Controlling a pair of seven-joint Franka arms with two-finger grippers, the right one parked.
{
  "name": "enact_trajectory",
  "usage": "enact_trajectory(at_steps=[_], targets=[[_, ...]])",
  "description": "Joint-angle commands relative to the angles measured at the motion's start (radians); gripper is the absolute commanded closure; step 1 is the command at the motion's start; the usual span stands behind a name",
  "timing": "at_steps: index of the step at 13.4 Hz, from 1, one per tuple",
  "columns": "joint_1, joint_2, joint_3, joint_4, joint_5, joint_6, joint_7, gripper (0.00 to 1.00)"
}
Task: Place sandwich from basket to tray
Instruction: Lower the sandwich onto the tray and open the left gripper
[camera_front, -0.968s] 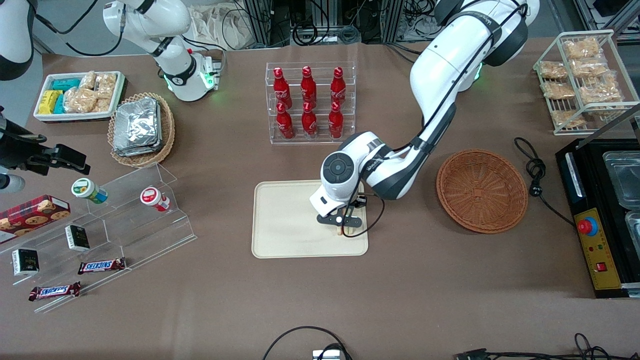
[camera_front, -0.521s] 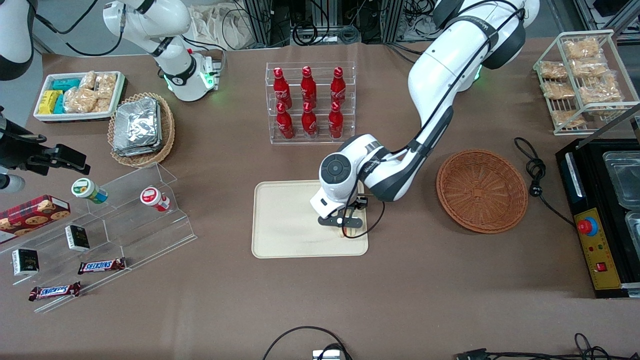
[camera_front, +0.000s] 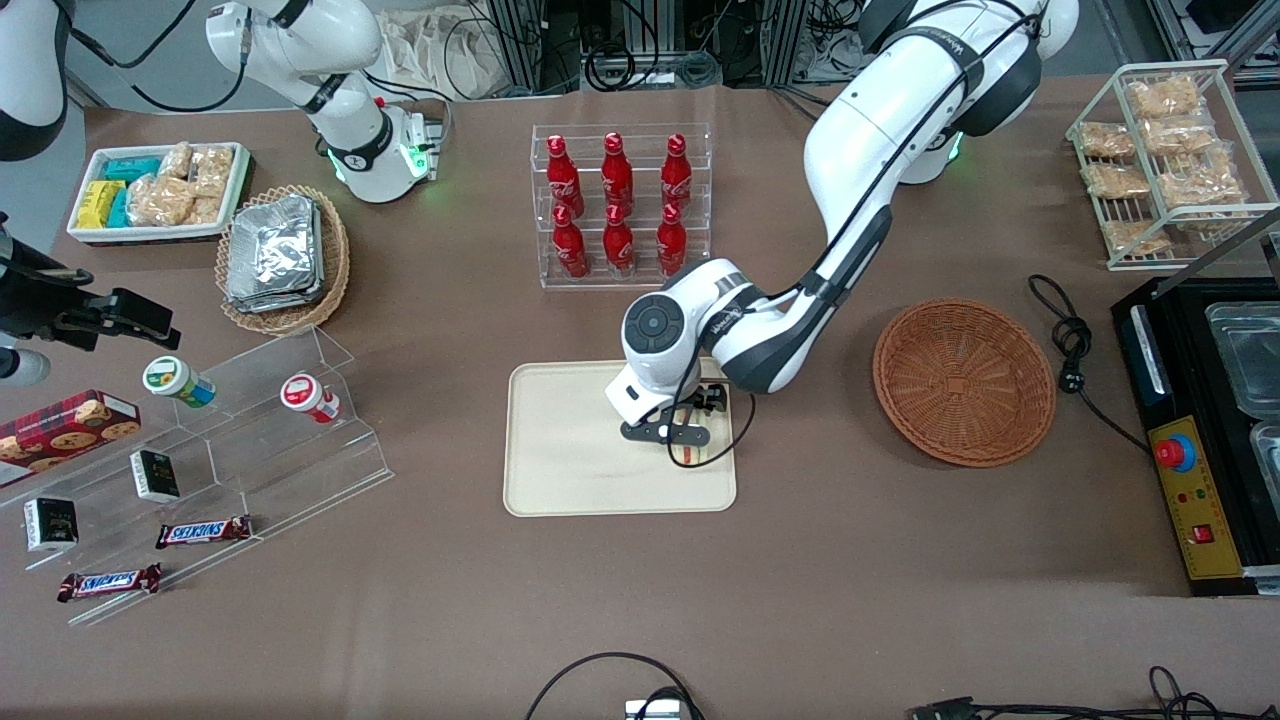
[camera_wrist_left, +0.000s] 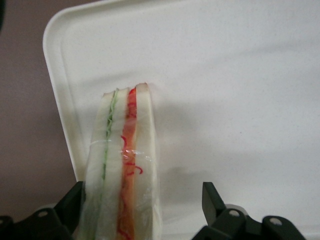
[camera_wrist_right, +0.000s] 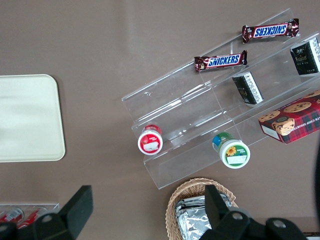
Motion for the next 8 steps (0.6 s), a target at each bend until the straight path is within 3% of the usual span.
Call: enact_trajectory(at_steps=[1,8], targets=[[-0.002,-0.005,0.004,0.022,0.014,-0.012,-0.021,0.0],[0.02,-0.06,0.007,0.025,0.017,-0.064,-0.029,0.0]])
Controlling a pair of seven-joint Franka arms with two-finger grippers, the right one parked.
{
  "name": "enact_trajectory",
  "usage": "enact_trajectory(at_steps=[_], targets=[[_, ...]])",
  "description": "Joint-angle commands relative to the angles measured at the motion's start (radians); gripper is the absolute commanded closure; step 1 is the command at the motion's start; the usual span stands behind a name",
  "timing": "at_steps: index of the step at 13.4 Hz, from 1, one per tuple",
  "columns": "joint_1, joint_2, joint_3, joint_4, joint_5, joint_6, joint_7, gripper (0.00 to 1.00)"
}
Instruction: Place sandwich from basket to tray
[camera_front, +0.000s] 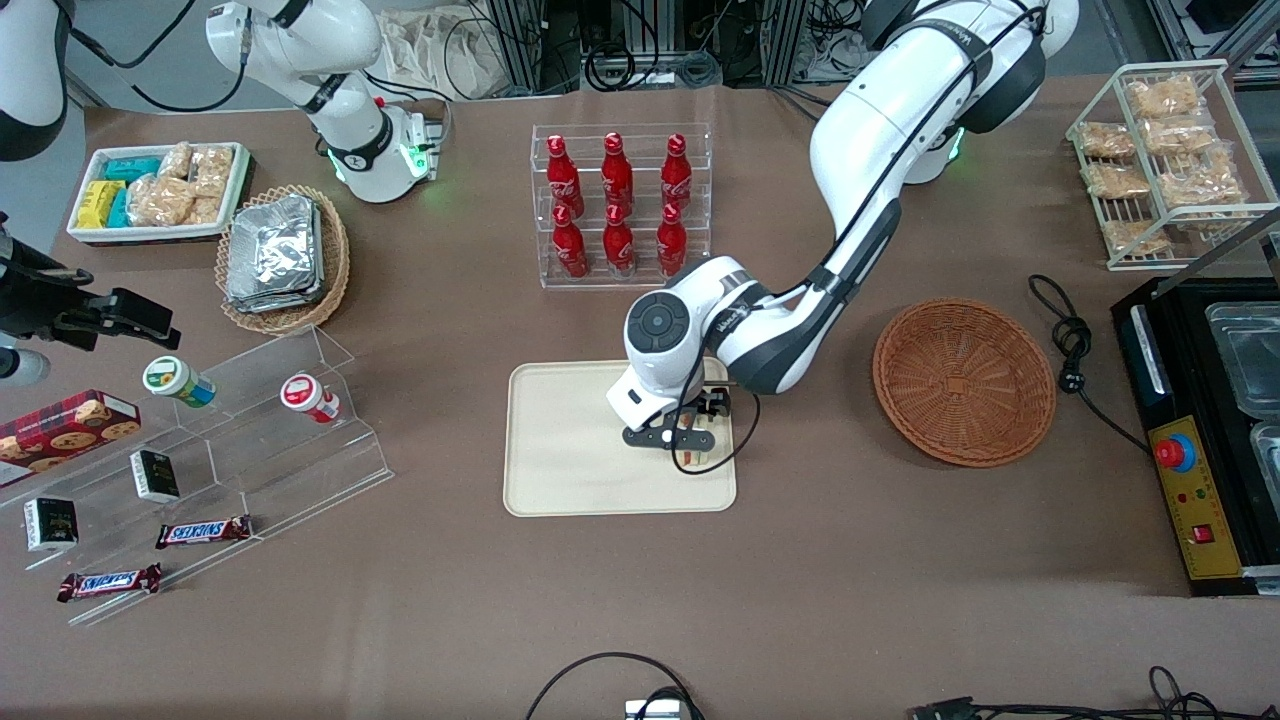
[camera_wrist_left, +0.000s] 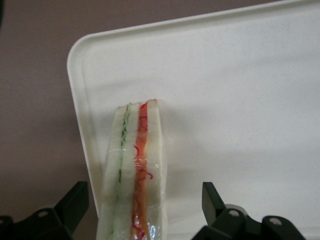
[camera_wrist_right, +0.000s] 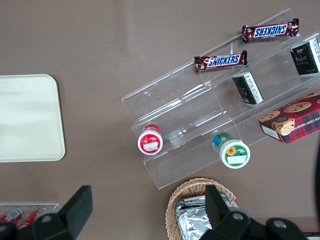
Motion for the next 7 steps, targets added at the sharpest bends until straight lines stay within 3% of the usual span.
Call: enact_trajectory(at_steps=[1,7], targets=[[0.028,-0.051,0.004,-0.002,0.017,-0.043,-0.024,0.0],[0.049,-0.18,0.08,0.0,0.017,-0.12,-0.103,0.0]])
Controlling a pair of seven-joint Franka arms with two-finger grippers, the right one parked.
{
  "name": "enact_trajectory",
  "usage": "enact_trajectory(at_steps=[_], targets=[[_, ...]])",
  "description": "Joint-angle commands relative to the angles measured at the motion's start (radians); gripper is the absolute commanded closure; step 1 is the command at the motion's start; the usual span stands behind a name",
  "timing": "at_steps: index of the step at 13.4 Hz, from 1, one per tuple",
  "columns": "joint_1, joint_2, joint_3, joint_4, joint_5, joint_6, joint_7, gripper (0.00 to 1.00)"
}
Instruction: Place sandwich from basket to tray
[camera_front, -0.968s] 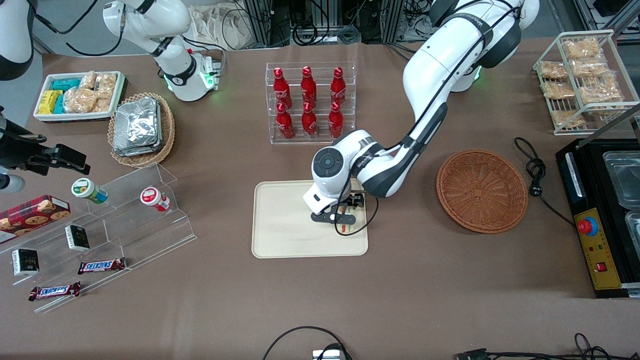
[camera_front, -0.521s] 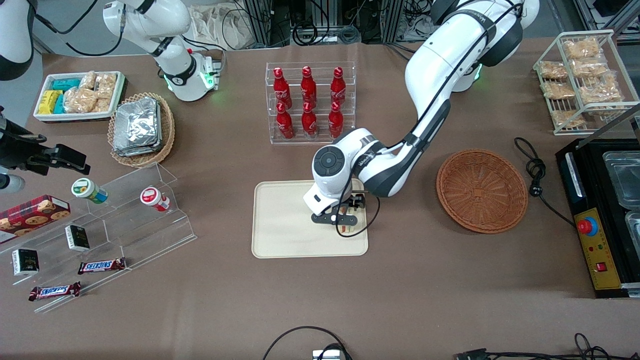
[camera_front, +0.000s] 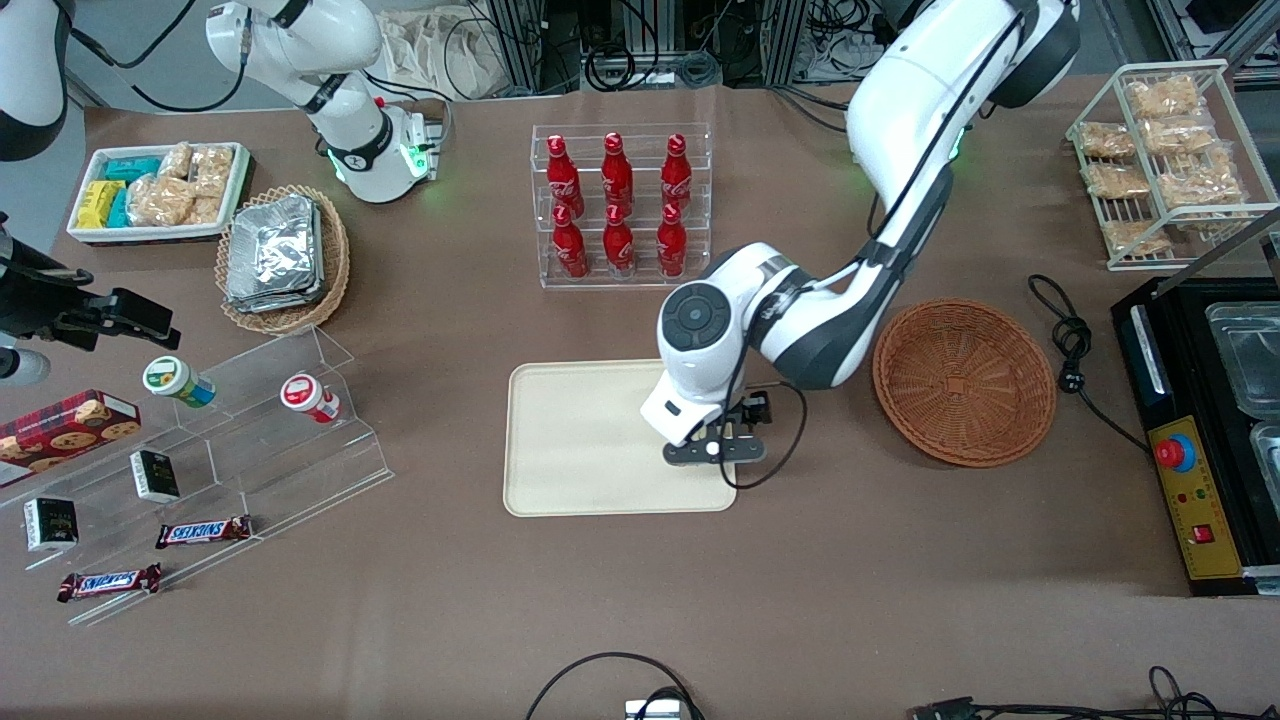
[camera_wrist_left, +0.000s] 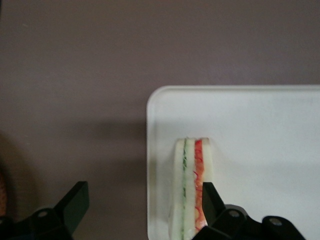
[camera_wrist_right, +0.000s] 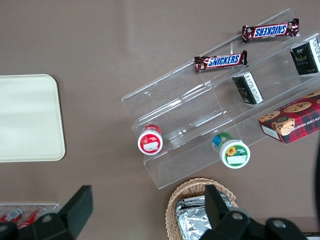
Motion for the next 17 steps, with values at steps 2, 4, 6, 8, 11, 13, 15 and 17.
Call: enact_trajectory(at_steps=[2,4,6,8,11,13,15,17], targets=[[0.034,-0.104,0.046,-0.009,0.005,-0.07,-0.042,0.0],[0.092,-0.149,0.046,-0.002,0.001,-0.136,-0.028,0.0],[0.137,-0.187,0.045,0.002,-0.008,-0.159,-0.025,0.0],[0.184,-0.224,0.045,0.002,-0.011,-0.167,0.016,0.0],[0.281,-0.287,0.045,0.008,-0.095,-0.213,0.168,0.0],[0.329,-0.32,0.046,0.008,-0.136,-0.263,0.275,0.0],[0.358,-0.347,0.046,0.008,-0.137,-0.308,0.347,0.0],[0.364,-0.402,0.055,-0.012,-0.134,-0.323,0.429,0.0]])
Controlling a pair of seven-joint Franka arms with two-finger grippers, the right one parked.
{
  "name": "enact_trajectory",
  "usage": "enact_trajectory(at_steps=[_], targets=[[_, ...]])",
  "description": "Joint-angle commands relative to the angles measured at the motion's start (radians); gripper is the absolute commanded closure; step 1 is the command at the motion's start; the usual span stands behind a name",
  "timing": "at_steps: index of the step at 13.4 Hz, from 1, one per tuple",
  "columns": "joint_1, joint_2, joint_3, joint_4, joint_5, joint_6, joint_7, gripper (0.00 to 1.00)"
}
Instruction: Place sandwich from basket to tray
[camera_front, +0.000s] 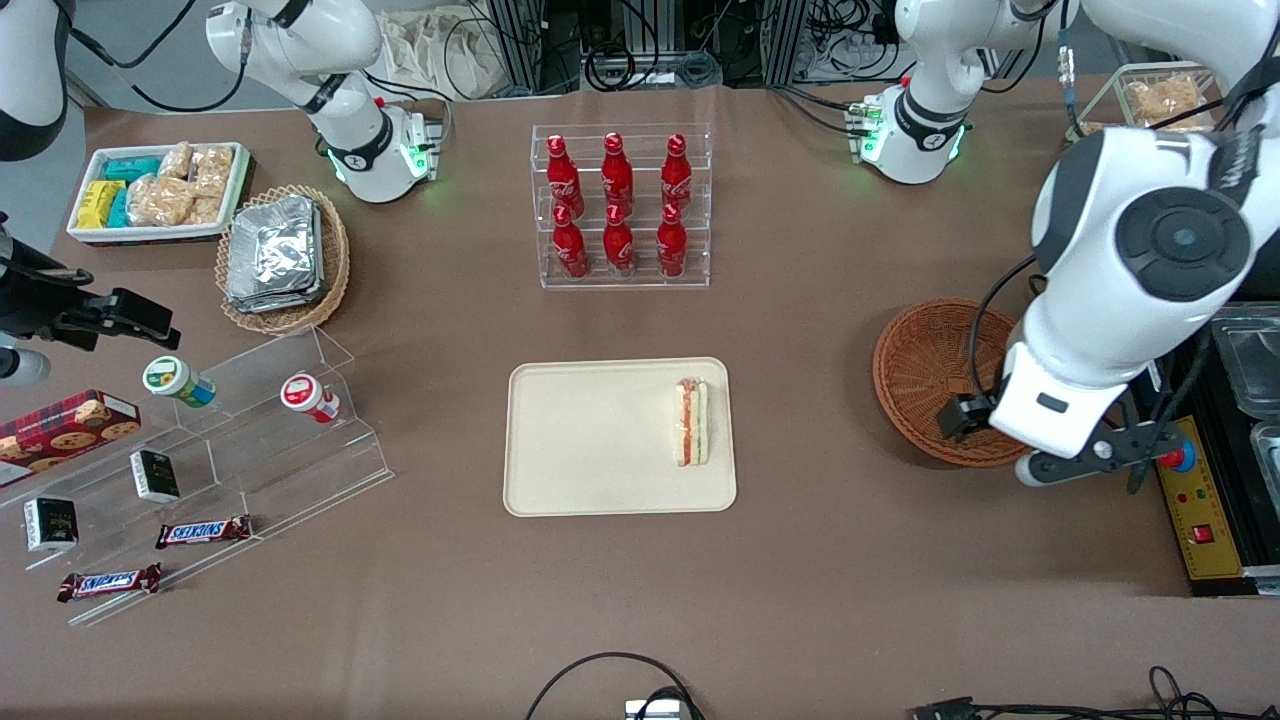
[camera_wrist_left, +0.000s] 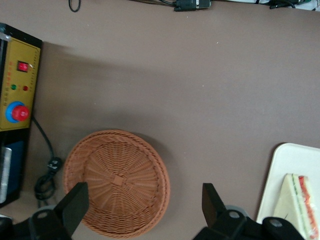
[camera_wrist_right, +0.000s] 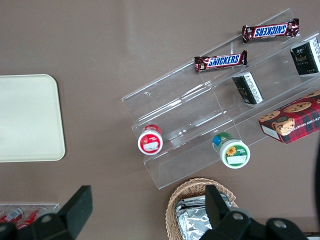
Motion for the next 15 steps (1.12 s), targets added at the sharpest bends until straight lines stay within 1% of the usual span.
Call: enact_trajectory(at_steps=[1,2,3,5,7,8,9,10,13,15], targets=[[0.004,-0.092,0.028,-0.053,-0.012,-0.038,0.1,0.0],[0.004,-0.135,0.048,-0.081,-0.021,-0.041,0.139,0.0],[0.005,-0.176,0.068,-0.115,-0.061,-0.043,0.188,0.0],[0.005,-0.241,0.137,-0.152,-0.133,-0.047,0.284,0.0],[0.014,-0.285,0.142,-0.163,-0.156,-0.089,0.342,0.0],[0.031,-0.319,0.142,-0.193,-0.176,-0.101,0.376,0.0],[0.05,-0.352,0.142,-0.222,-0.223,-0.103,0.409,0.0],[0.065,-0.366,0.142,-0.23,-0.242,-0.11,0.416,0.0],[0.07,-0.389,0.14,-0.239,-0.247,-0.144,0.419,0.0],[0.07,-0.382,0.14,-0.241,-0.247,-0.145,0.419,0.0]])
